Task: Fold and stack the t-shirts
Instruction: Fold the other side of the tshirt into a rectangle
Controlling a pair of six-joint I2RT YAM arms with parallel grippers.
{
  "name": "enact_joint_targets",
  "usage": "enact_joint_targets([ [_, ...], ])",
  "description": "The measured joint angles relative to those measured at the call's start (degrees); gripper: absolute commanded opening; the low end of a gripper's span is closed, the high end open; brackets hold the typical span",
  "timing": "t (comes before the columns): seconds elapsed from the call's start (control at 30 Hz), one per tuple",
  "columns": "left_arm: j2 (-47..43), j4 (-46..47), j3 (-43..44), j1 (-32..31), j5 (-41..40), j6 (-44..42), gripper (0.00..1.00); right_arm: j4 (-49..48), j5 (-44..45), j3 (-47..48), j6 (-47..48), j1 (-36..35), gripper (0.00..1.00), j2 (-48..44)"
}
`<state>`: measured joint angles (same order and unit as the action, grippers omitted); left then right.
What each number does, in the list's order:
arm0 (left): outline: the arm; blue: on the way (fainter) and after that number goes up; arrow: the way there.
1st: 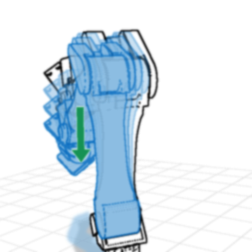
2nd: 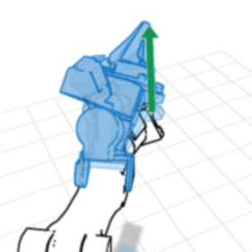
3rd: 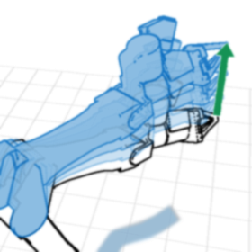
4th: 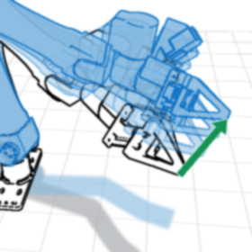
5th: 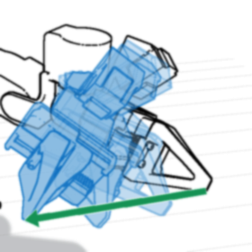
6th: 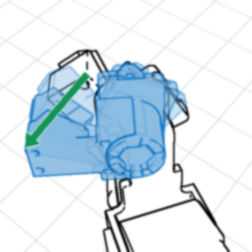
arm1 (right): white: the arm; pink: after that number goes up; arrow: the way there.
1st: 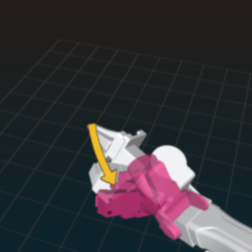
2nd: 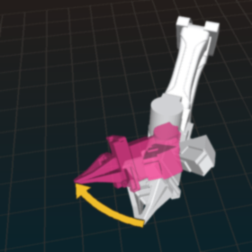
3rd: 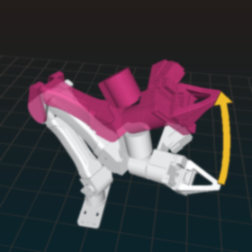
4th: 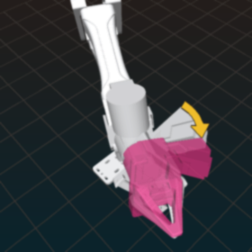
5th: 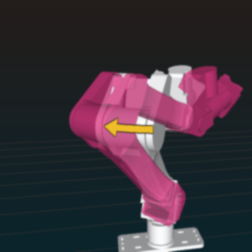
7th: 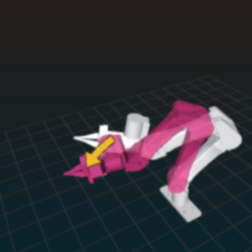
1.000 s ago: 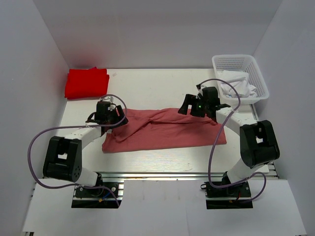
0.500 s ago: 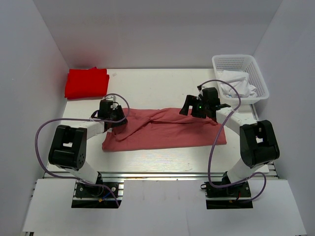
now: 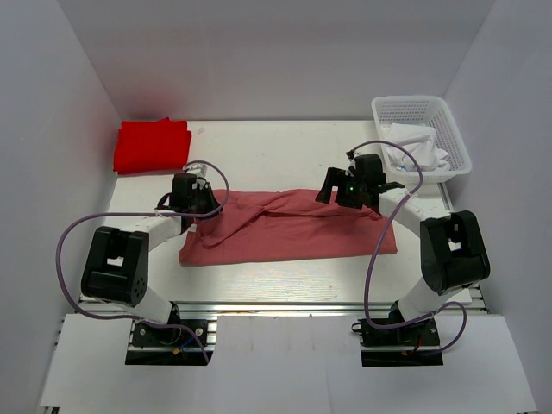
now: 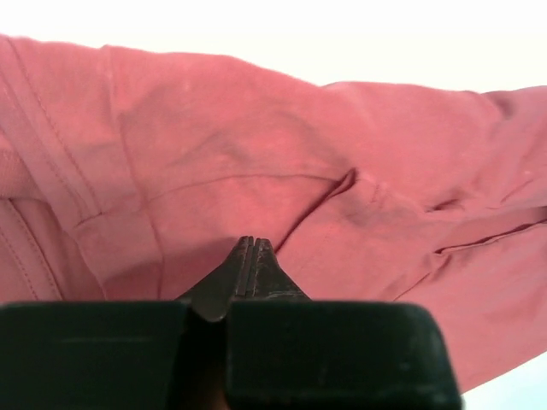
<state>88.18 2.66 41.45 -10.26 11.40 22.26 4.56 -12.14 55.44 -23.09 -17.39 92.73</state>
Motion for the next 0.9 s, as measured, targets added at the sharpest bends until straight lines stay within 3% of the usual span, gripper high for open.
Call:
enact_joint_targets([
  [0.03, -0.44, 0.31, -0.04, 0.00, 0.02, -0.20, 0.01, 0.00, 0.00, 0.00, 0.00, 0.02, 0.90, 0.00],
  [0.2, -0.55, -1.40, 0.42, -0.04, -2.32, -0.83, 0.38, -0.02, 0.00, 0.00, 0.26, 0.07, 0.90, 0.00],
  [0.3, 0.90, -3.23, 1.66, -0.04, -4.55, -1.03, 0.52, 0.00, 0.00, 0.00, 0.63, 0.07, 0.90, 0.00],
  [0.43, 4.15, -5.25, 3.80, -0.04, -7.39, -0.72, 0.54, 0.00, 0.00, 0.00, 0.83, 0.09, 0.90, 0.00],
  [0.6, 6.10, -5.40, 4.96, -0.04, -7.80, -0.63, 0.52, 0.00, 0.00, 0.00, 0.90, 0.11, 0.90, 0.00],
  [0.73, 6.75, -5.31, 5.22, 0.00, -7.74, -0.46, 0.22, 0.02, 0.00, 0.00, 1.03, 0.11, 0.90, 0.00],
  [0.83, 6.84, -5.22, 5.22, 0.00, -7.15, -0.52, 0.09, 0.02, 0.00, 0.00, 1.05, 0.11, 0.90, 0.00],
  [0.87, 6.84, -5.22, 5.22, 0.00, -6.97, -0.48, 0.00, 0.02, 0.00, 0.00, 1.05, 0.11, 0.90, 0.02],
  [0.9, 6.73, -5.29, 5.22, 0.00, -6.82, -0.44, 0.00, 0.02, 0.00, 0.00, 1.05, 0.11, 0.90, 0.02],
])
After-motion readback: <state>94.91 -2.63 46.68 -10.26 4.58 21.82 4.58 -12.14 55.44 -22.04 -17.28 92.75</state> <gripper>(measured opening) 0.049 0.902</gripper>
